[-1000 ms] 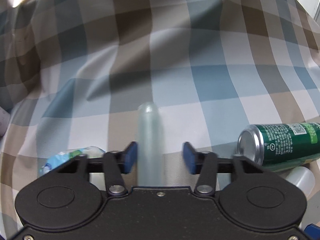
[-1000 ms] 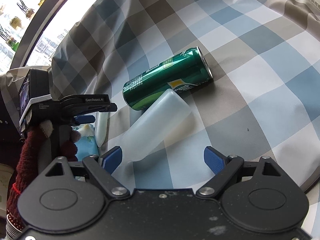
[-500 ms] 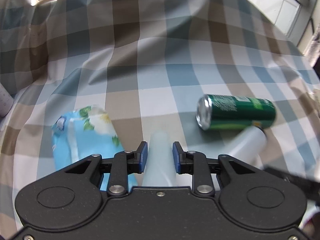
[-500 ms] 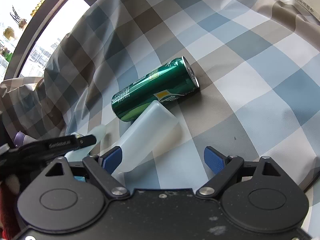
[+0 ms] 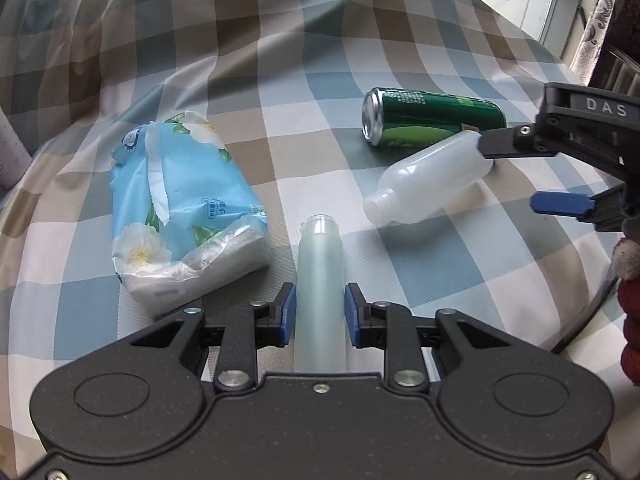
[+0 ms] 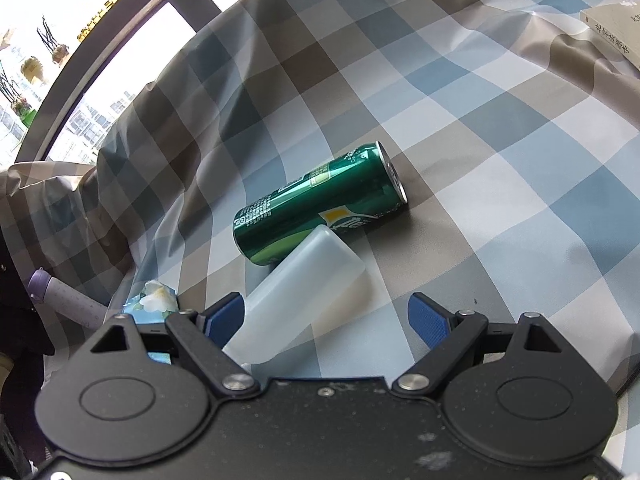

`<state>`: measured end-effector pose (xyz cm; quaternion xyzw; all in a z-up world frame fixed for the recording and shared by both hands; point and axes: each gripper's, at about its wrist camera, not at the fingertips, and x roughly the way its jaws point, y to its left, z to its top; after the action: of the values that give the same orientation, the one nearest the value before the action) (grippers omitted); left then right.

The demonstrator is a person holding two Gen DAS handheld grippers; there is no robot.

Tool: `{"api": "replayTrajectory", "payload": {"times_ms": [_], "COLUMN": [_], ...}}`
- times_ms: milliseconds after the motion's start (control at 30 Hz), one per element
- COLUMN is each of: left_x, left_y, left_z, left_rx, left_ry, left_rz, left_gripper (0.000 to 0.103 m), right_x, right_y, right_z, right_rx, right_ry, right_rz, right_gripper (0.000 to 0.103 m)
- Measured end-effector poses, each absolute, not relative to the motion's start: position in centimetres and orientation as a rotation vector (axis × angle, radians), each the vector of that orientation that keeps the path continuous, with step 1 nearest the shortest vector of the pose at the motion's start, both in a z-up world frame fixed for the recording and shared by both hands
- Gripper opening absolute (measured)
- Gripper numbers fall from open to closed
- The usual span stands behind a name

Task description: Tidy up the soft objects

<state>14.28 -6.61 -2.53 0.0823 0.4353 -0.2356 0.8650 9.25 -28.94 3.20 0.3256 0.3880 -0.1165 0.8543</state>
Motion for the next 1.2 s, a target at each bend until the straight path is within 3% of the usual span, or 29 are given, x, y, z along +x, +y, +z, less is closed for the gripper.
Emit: {"api": "replayTrajectory", "payload": {"times_ms": [200, 267, 333, 600, 700, 833, 933, 1000, 1033, 1200], "left_x": [14.5, 14.4, 14.3, 14.2, 14.1, 14.2, 14.4, 14.6, 14.7, 15.1], "left_y": [-5.5, -5.4, -5.3, -5.4, -5.6, -5.5, -5.5, -5.5, -5.6, -5.7], "left_z": [-3.6, -3.4, -3.3, -3.6, -3.7, -3.8, -3.9, -4.2, -4.3, -4.3], "left_rx": [0.114, 0.115, 0.111, 0.123, 0.126, 0.115, 0.099, 0.097, 0.104, 0.116], "left_ry": [0.930, 0.927, 0.929, 0.925, 0.932, 0.941, 0.952, 0.965, 0.965, 0.976], "left_rz": [-0.530, -0.541, -0.526, -0.506, -0.496, -0.493, -0.505, -0.505, -0.498, -0.497], "left_gripper": [0.031, 0.039, 0.054, 0.060, 0.076, 0.079, 0.092, 0.097, 0.097, 0.099], "right_x": [9.8, 10.0, 10.1, 11.2, 11.9, 13.5, 14.8, 15.6, 16.0, 17.0], "right_y": [-27.9, -27.6, -27.4, -25.3, -24.4, -24.1, -24.5, -24.7, -24.8, -25.1], "right_z": [2.7, 2.5, 2.3, 3.1, 3.6, 3.9, 3.3, 2.6, 2.2, 1.4], "right_rx": [0.669, 0.644, 0.643, 0.573, 0.561, 0.553, 0.622, 0.668, 0.687, 0.718], "right_ry": [0.831, 0.840, 0.852, 0.844, 0.832, 0.849, 0.904, 0.939, 0.959, 0.999], "right_rz": [-0.198, -0.222, -0.236, -0.352, -0.412, -0.476, -0.467, -0.473, -0.477, -0.470], "right_gripper": [0.091, 0.098, 0.101, 0.103, 0.103, 0.102, 0.099, 0.089, 0.083, 0.075]}}
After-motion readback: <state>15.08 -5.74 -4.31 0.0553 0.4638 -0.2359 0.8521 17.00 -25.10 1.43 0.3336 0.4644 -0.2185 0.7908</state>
